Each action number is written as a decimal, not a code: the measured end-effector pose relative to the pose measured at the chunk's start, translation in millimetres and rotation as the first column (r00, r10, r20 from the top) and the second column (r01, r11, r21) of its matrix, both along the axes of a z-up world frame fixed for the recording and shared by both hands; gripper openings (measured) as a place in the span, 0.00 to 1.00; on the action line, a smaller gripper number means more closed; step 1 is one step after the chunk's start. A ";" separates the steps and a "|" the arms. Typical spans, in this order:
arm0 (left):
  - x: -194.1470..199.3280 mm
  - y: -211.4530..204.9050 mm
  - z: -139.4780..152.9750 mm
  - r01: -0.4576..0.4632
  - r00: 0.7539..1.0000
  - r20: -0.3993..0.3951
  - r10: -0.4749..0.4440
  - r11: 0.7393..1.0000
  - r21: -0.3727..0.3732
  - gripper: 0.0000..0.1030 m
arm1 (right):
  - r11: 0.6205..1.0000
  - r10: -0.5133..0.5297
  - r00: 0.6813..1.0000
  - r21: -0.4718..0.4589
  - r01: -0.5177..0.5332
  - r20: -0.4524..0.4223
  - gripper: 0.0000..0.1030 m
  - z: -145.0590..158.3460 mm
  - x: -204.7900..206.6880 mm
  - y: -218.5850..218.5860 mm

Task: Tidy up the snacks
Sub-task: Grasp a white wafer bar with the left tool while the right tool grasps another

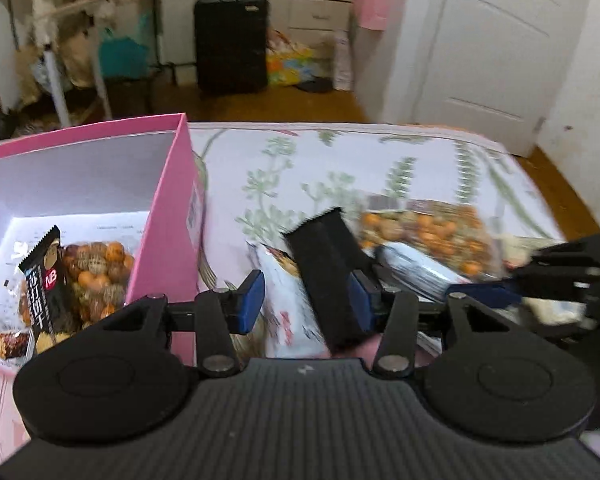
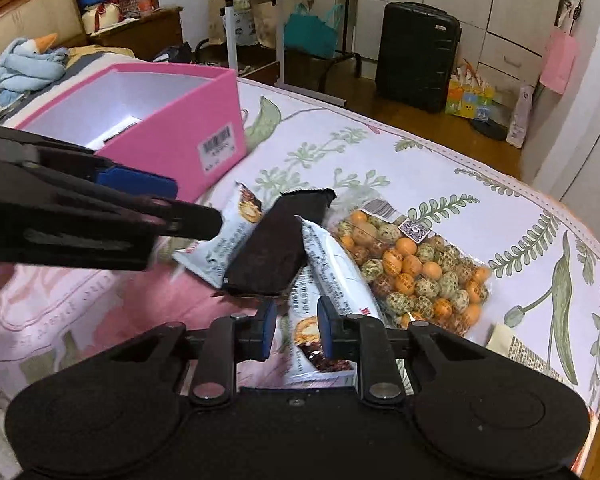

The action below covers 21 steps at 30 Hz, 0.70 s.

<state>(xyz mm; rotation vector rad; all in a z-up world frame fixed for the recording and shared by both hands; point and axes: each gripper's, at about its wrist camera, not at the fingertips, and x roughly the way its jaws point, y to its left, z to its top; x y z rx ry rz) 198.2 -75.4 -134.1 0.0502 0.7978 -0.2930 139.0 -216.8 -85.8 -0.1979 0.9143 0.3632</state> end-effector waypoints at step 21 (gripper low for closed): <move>16.7 -3.1 -31.9 -0.065 0.989 -0.128 0.073 0.995 0.071 0.26 | 0.993 0.015 1.000 -0.117 -0.016 -0.010 0.27 -26.4 -6.8 27.3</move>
